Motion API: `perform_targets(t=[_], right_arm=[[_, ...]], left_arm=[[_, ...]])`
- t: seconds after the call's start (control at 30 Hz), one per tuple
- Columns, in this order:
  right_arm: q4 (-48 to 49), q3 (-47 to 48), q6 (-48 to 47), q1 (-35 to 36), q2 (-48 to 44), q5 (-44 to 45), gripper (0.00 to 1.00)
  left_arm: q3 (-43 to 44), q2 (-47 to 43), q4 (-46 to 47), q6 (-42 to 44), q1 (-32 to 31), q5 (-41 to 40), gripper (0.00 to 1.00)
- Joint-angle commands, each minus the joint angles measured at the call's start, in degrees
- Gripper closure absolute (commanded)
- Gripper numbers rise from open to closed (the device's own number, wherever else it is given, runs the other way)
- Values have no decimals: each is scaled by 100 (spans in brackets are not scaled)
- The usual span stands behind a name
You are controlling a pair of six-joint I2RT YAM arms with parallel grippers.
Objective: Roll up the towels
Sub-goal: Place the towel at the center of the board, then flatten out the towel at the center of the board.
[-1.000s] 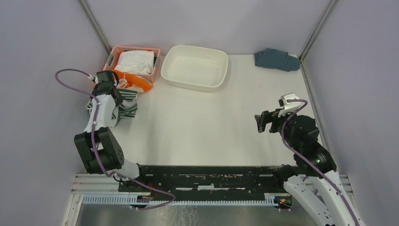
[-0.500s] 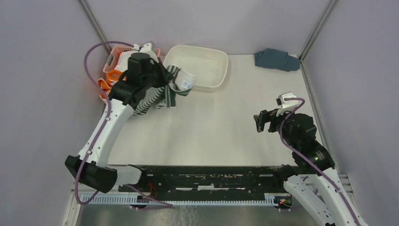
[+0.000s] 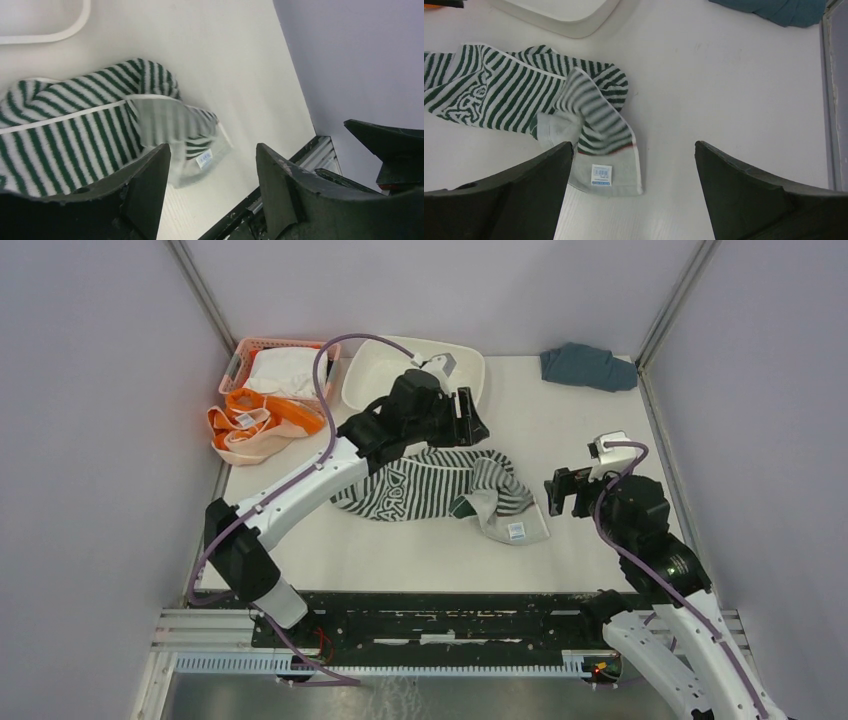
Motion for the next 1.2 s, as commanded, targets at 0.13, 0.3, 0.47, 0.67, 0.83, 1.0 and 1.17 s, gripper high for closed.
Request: perform_targets(t=[0.13, 0.3, 0.47, 0.67, 0.83, 1.0, 1.17], right_arm=[[-171, 359, 307, 23, 571, 31, 0], [-277, 433, 517, 18, 1034, -41, 0], [-315, 394, 720, 20, 1411, -138, 0], [-272, 369, 747, 20, 1665, -530, 0], [-213, 323, 647, 18, 1791, -716, 0], [-136, 303, 522, 16, 1878, -998, 0], [-134, 392, 367, 19, 1989, -1220, 0]], left_arm=[[-1101, -909, -306, 558, 835, -670, 25], [-1951, -1102, -227, 789, 2184, -45, 24], [-2190, -781, -180, 1024, 3131, 173, 24], [-1884, 208, -191, 1099, 3760, 530, 25], [-1386, 1218, -116, 1334, 3946, 1062, 29], [-690, 1998, -377, 1900, 4220, 1611, 30], [-474, 2404, -526, 2347, 4462, 2344, 30]])
